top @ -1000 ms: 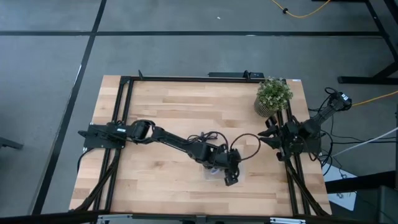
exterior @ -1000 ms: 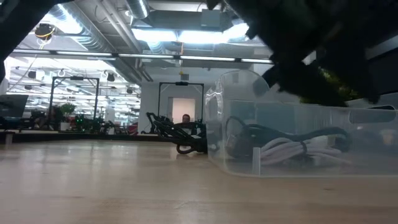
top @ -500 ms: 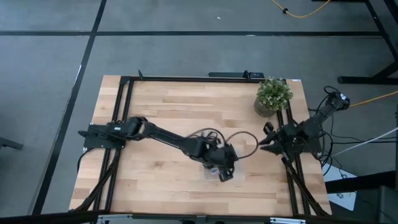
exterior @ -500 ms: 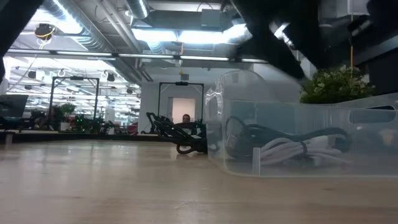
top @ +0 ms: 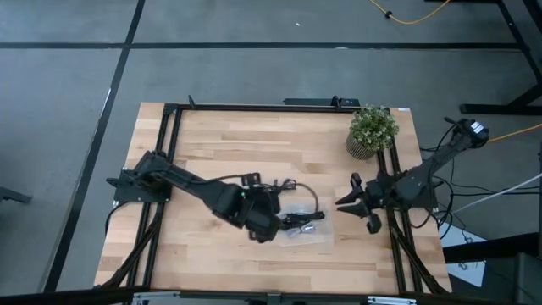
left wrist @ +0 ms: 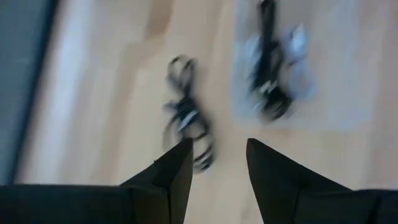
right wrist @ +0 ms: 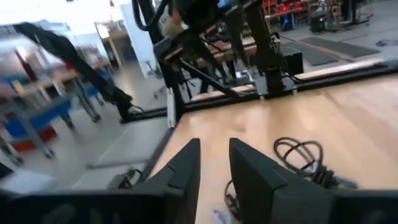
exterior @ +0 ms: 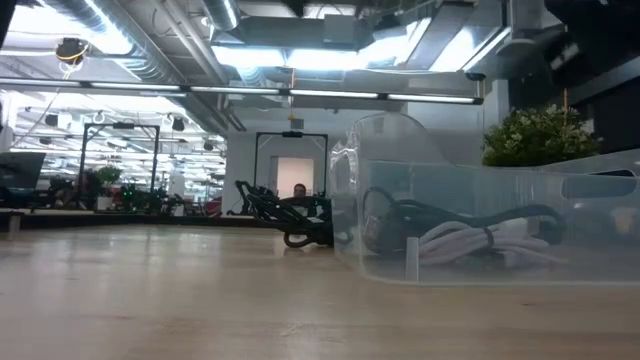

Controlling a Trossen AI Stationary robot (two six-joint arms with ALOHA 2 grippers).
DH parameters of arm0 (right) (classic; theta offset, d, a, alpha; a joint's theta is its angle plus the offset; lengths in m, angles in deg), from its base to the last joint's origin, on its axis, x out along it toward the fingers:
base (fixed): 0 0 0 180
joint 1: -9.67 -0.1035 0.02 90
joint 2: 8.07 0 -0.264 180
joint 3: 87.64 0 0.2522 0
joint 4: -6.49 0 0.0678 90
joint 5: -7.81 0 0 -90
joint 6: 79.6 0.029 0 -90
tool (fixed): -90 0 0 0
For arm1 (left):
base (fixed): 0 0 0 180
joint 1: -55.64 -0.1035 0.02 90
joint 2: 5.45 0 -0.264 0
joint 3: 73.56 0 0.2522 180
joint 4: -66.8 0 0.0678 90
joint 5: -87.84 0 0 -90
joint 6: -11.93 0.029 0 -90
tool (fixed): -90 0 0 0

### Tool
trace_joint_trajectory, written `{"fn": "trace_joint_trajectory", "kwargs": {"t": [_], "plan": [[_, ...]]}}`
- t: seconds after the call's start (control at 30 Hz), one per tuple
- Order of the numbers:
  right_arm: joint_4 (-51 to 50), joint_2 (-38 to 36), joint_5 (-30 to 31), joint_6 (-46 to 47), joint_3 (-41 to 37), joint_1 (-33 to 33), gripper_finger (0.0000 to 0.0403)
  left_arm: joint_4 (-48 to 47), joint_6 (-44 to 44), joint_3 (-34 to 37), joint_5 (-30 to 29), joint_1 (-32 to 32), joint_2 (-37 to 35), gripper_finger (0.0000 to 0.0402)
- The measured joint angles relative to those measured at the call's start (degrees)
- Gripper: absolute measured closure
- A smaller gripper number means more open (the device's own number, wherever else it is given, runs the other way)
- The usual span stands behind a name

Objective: Pick and place USB-C Cables
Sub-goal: Adjust the transparent bin

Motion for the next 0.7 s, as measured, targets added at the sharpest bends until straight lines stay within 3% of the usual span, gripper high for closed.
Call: {"fn": "trace_joint_trajectory", "kwargs": {"t": [0.17,0.27,0.33,0.57,0.7], "plan": [[-10.97,9.00,1.26,-6.74,8.76,3.72,0.0313,-8.78,-0.10,0.39,-7.45,0.96,-0.89,0.0258],[-21.24,12.33,4.98,-6.16,14.63,7.62,0.0313,-13.69,1.26,0.67,-11.94,-0.83,-0.70,0.0258],[-26.97,14.37,4.30,-2.92,17.58,10.43,0.0313,-16.54,0.49,0.67,-13.15,-2.46,-1.04,0.0258],[-32.19,23.76,-16.14,3.81,21.81,17.71,0.0313,-15.88,-3.44,9.63,-11.75,-4.67,-6.25,0.0258],[-32.35,28.97,-19.60,3.98,22.73,19.51,0.0313,-8.67,-8.12,22.64,-11.46,-2.48,-12.81,0.0258]]}}
